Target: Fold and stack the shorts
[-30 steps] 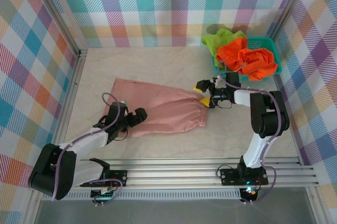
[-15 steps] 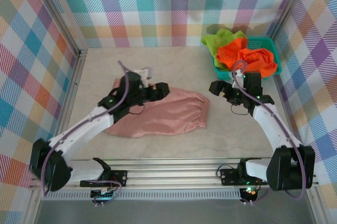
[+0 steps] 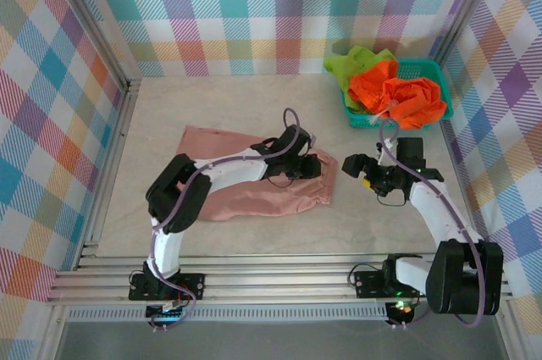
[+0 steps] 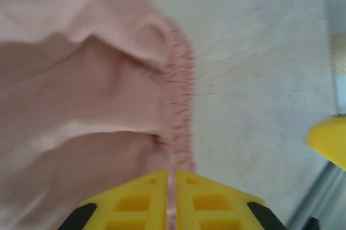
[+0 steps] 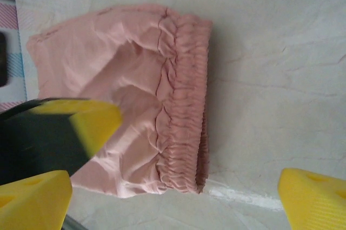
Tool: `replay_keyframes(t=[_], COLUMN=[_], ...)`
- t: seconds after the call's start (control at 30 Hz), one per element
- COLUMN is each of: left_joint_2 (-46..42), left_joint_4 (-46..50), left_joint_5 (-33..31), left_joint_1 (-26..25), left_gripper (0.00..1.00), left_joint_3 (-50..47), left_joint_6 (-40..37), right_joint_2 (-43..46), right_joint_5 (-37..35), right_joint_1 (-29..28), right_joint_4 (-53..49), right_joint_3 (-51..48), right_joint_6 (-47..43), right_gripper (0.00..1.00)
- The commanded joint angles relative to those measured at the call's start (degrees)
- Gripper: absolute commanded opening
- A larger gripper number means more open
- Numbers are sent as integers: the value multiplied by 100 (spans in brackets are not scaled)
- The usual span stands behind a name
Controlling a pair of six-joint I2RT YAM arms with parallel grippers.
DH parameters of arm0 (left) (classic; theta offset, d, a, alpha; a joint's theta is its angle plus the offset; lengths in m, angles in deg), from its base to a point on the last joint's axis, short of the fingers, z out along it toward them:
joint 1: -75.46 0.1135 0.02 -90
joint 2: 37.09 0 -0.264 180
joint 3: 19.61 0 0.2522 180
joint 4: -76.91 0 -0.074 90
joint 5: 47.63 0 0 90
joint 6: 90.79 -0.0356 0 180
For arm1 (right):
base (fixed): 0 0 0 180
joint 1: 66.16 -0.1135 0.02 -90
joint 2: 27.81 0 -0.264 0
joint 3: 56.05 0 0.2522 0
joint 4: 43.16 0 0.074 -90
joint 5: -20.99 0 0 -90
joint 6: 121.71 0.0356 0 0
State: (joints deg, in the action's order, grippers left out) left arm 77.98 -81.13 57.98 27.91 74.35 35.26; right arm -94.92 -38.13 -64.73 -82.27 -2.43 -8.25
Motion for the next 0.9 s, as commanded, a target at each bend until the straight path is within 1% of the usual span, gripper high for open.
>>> replay_keyframes(t=[0.0,0.07,0.17,0.3,0.43,0.7,0.87], left_joint_2=[354,435,327,132,70,94,90], left_joint_4=[-66,-118,-383,-997,-1430,-1990,-2113], left_joint_5=[-9,-144,-301,-145,-33,99,108], left_joint_1=[-18,-9,36,180,245,282,290], left_gripper=[7,4,1,1,0,0,0], left_joint_3=[142,-20,-494,-1188,-1669,-2277,-2383], left_joint_6=[177,209,340,590,706,900,946], right_joint_2=[-256,-397,-646,-1059,-1462,-2268,-2647], right_joint_5=[379,465,659,950,1153,1279,1276], right_joint_1=[24,21,19,11,-114,-684,-957], right_joint_4=[106,194,418,806,1185,2103,2493], right_joint_3=[-76,-101,-155,-206,-197,-101,-48], right_joint_6=[-61,-37,69,334,597,1347,1652], right_gripper=[95,94,90,85,81,76,74])
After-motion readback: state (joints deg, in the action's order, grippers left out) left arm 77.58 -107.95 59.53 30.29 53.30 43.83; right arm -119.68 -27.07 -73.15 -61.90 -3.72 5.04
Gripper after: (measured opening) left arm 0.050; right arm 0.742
